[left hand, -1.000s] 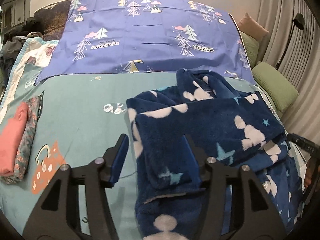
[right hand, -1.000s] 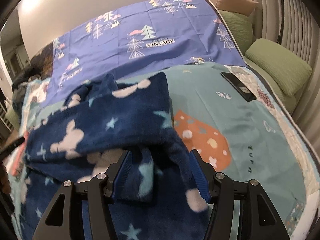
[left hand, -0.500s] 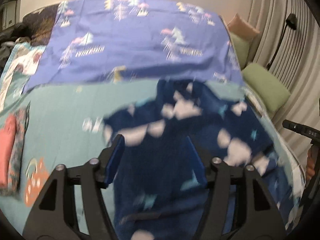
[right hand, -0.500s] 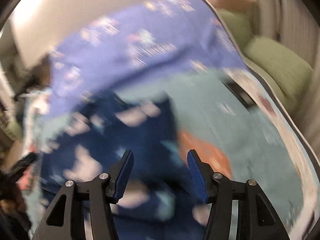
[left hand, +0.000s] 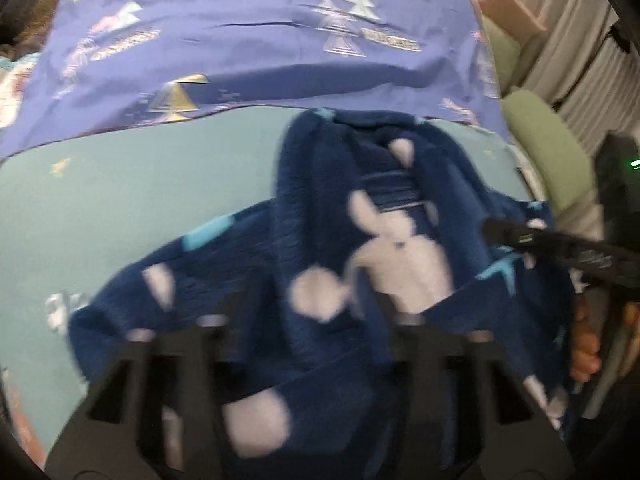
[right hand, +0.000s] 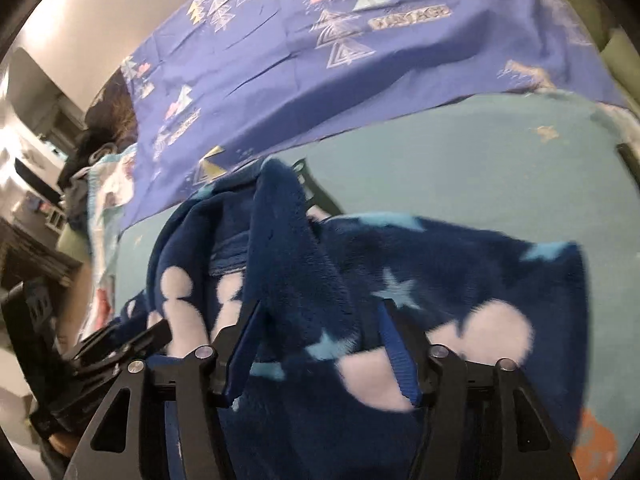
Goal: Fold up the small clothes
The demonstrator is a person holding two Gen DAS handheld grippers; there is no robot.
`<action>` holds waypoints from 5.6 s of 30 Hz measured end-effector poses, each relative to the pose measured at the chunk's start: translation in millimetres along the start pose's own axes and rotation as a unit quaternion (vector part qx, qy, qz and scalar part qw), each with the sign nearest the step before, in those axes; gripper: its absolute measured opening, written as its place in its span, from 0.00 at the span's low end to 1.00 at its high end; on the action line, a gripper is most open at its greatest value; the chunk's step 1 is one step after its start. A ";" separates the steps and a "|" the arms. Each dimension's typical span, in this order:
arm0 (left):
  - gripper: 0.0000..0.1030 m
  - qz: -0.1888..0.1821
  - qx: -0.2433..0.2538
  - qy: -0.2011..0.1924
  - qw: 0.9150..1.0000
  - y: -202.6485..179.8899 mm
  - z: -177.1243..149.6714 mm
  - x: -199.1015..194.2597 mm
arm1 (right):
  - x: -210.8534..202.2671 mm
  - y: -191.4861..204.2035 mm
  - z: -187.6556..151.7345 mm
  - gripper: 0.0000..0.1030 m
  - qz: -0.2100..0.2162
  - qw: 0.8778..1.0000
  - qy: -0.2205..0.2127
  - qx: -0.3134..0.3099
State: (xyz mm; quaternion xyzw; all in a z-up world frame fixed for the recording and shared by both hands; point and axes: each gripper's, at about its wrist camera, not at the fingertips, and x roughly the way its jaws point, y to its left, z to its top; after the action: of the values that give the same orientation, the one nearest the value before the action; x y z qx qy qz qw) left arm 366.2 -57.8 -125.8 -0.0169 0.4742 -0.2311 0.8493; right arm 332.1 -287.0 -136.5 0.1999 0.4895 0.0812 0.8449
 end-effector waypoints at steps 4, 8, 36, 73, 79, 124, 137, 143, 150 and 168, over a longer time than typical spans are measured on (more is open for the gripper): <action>0.11 0.043 0.030 -0.061 0.997 -10.6 -6.1 -18.2 | -23.9 -14.1 -8.9 0.06 -0.051 0.997 -0.061 0.024; 0.12 0.049 0.014 -0.026 0.998 1.6 -11.5 6.5 | 1.6 -30.4 -10.6 0.05 -0.056 0.997 -0.027 0.034; 0.47 -0.068 0.172 -0.024 0.982 -139.6 -302.4 -201.7 | -229.4 35.7 -386.3 0.26 0.045 0.995 -0.072 -0.046; 0.15 -0.194 0.126 -0.050 0.972 -149.6 -385.0 -260.3 | -232.1 105.6 -516.9 0.12 -0.053 0.959 -0.161 -0.228; 0.15 -0.209 0.137 -0.052 0.967 -154.1 -379.0 -268.2 | -216.9 124.5 -529.8 0.13 -0.060 0.944 -0.122 -0.300; 0.69 0.054 0.168 -0.074 0.982 -132.2 -412.8 -256.7 | -283.3 -75.6 -454.4 0.54 -0.064 0.987 -0.101 0.105; 0.75 0.090 0.028 -0.060 0.994 -43.6 -423.8 -271.1 | -280.3 -80.5 -462.0 0.62 0.026 0.994 -0.079 0.072; 0.74 -0.013 -0.053 -0.031 0.998 -16.7 -428.7 -261.1 | -272.8 -85.3 -451.2 0.63 0.083 0.991 -0.072 0.072; 0.48 -0.038 -0.027 -0.017 0.999 -30.1 -425.0 -253.6 | -266.3 -89.9 -446.9 0.63 0.121 0.988 -0.060 0.077; 0.12 -0.075 -0.026 -0.082 0.993 -41.0 -400.7 -308.2 | -305.1 -77.9 -431.1 0.14 0.211 0.966 -0.106 0.105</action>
State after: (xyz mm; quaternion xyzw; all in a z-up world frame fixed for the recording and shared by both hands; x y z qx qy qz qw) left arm -111.8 107.9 -89.9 -0.0935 0.4065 -0.2793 0.8649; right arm -197.9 -347.8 -116.6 0.3939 0.3496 0.1836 0.8300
